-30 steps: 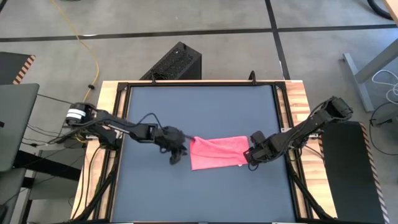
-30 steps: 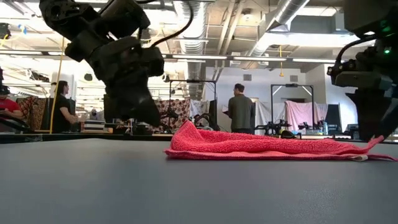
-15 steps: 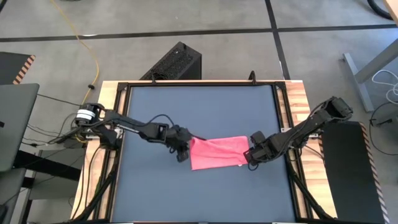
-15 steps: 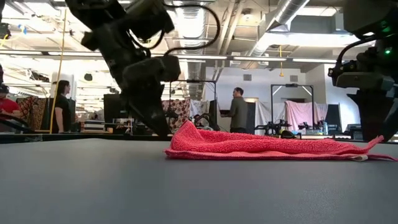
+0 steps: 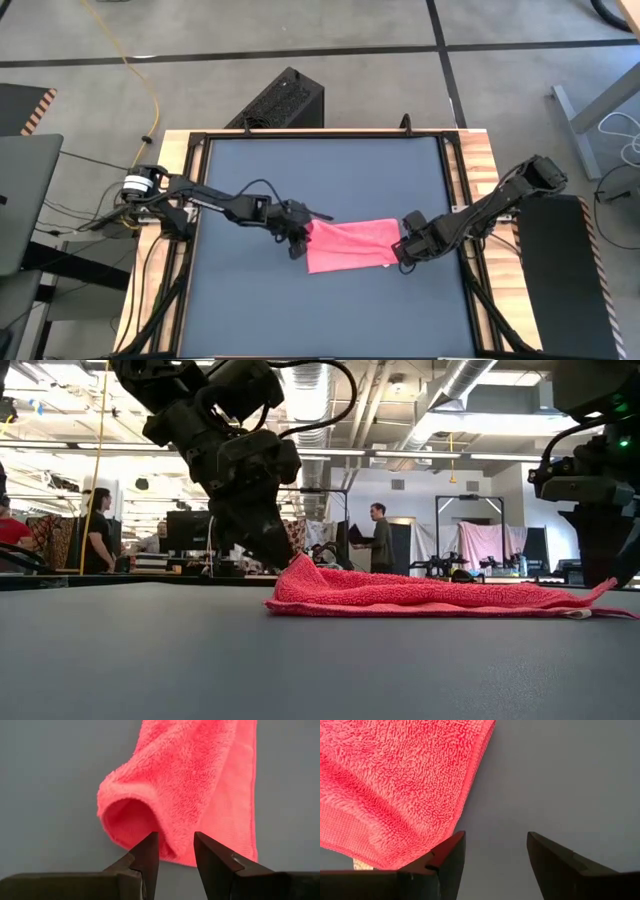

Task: Roll towel
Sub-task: Fold the pink towel

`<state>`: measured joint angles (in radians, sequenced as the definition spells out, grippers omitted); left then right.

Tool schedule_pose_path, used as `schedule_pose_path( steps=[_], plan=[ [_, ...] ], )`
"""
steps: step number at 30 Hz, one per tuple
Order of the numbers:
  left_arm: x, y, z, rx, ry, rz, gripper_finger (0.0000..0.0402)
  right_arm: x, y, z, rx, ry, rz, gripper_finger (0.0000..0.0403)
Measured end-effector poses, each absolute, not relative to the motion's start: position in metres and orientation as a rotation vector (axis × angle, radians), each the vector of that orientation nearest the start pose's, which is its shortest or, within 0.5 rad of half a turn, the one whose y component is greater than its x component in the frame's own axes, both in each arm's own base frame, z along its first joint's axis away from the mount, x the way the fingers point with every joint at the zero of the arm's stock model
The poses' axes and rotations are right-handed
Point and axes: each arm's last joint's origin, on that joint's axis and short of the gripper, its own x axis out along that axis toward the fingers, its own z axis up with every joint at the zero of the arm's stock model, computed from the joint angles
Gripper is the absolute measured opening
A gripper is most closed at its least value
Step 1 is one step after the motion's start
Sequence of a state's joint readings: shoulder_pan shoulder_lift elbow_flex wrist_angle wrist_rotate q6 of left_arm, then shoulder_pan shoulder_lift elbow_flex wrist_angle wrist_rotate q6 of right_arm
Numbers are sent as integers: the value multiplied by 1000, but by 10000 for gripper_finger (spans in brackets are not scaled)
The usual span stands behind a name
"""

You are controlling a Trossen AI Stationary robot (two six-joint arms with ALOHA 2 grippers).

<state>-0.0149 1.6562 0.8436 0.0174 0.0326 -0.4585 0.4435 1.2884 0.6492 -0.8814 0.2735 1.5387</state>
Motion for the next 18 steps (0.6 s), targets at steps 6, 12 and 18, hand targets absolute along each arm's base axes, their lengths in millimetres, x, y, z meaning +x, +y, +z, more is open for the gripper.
schedule_pose_path(
  steps=[6, 12, 18],
  plan=[
    [322, -5, 161, -460, 789, 149, 112, 169, 71, 164, 728, 1122, -910, 239],
    [327, -7, 149, -523, 817, 102, 112, 169, 71, 164, 725, 1119, -912, 239],
    [332, -8, 129, -572, 863, 89, 112, 169, 71, 164, 733, 1115, -921, 239]
  ],
)
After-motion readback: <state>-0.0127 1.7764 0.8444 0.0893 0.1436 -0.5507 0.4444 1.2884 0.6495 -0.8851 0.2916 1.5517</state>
